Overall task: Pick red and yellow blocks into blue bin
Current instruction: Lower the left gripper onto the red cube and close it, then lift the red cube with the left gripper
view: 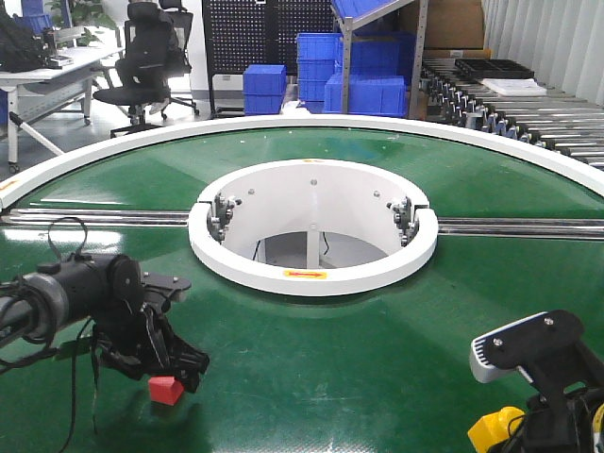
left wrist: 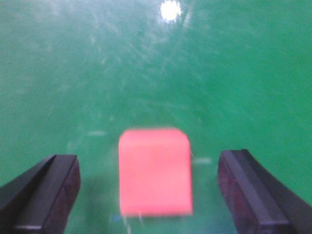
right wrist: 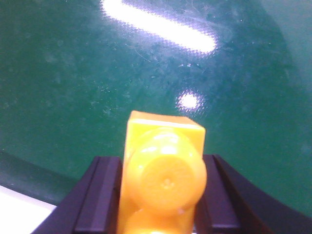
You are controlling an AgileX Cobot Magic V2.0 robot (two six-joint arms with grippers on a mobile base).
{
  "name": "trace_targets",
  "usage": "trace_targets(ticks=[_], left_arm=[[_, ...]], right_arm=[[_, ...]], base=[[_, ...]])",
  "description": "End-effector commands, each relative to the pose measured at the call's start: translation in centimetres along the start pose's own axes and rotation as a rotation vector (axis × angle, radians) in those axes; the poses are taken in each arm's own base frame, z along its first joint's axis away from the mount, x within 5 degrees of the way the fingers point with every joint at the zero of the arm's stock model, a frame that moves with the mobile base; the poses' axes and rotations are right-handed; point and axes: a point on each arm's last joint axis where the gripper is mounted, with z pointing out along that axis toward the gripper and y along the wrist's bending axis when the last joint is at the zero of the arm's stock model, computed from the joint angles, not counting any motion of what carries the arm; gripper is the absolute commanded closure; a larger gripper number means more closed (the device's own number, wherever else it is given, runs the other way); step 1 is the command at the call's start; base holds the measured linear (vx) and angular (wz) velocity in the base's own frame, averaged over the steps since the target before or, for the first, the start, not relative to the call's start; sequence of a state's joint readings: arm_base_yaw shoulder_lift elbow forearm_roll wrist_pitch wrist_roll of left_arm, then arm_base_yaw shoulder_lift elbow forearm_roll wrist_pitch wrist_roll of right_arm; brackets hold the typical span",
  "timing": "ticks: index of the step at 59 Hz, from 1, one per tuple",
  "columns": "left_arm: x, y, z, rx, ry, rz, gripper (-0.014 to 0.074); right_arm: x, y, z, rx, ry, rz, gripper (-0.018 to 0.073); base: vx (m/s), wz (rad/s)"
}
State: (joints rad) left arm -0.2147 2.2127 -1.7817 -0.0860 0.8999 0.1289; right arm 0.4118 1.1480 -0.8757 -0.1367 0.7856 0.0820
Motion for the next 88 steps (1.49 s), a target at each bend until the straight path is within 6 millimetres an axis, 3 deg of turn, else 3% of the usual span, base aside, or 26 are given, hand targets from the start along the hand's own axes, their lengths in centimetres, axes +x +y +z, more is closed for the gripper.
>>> trace_targets(ticks=[1,8,22,29,39,48,57,66,79,88], left_arm=[[-1.5,-0.1,-3.1,-0.005,-0.114,-0.007,-0.0078],[-1.4,-0.1,-2.7,-0.004,-0.105,-0.008,-0.0046],[-1.3,-0.2,-2.7,-0.002,-0.095,-0.007,0.0141],[-1.3,-0.2,-3.8,-0.001,-0.093,-0.005,0.0218],[-1.3,-0.5,-7.9,-0.002,-0.144,0.001,0.0267],[-0.4,-1.1,-14.1,-0.008,-0.26,0.009,0.0272],[2.5,-2.0,-19.8,0.019,-0.403,0.011,0.0272],[7.1,-2.9,-23.6,0.037,-0.514,0.031,0.0272],[13.9,-3.4,-26.1,0.014,-0.621,0.041,0.0272],[17.9,-3.7,-26.2,0.02,-0.6,0.04,0.0272]], right_arm=[[-1.1,-0.3,-1.2,0.014,-0.098,-0.013,0.0332],[-1.1,-0.3,-1.2,0.014,-0.098,-0.013,0.0332],[-1.1,-0.3,-1.2,0.014,-0.098,-0.013,0.0332],[-1.1,-0.3,-1.2,0.014,-0.098,-0.013,0.0332],[-1.1,-0.3,-1.2,0.014,-0.098,-0.013,0.0332],[-1.1,-0.3,-1.2,0.014,-0.098,-0.013,0.0332],[-1.1,-0.3,-1.2,0.014,-0.098,-0.013,0.0332],[-1.1,-0.3,-1.2,0.014,-0.098,-0.013,0.0332],[-1.1,-0.3,-1.2,0.014,-0.098,-0.013,0.0332],[-1.1,-0.3,-1.2,0.014,-0.098,-0.013,0.0332]], base=[[0.0,0.0],[0.0,0.0],[0.0,0.0],[0.0,0.0],[0.0,0.0],[0.0,0.0],[0.0,0.0],[0.0,0.0],[0.0,0.0],[0.0,0.0]])
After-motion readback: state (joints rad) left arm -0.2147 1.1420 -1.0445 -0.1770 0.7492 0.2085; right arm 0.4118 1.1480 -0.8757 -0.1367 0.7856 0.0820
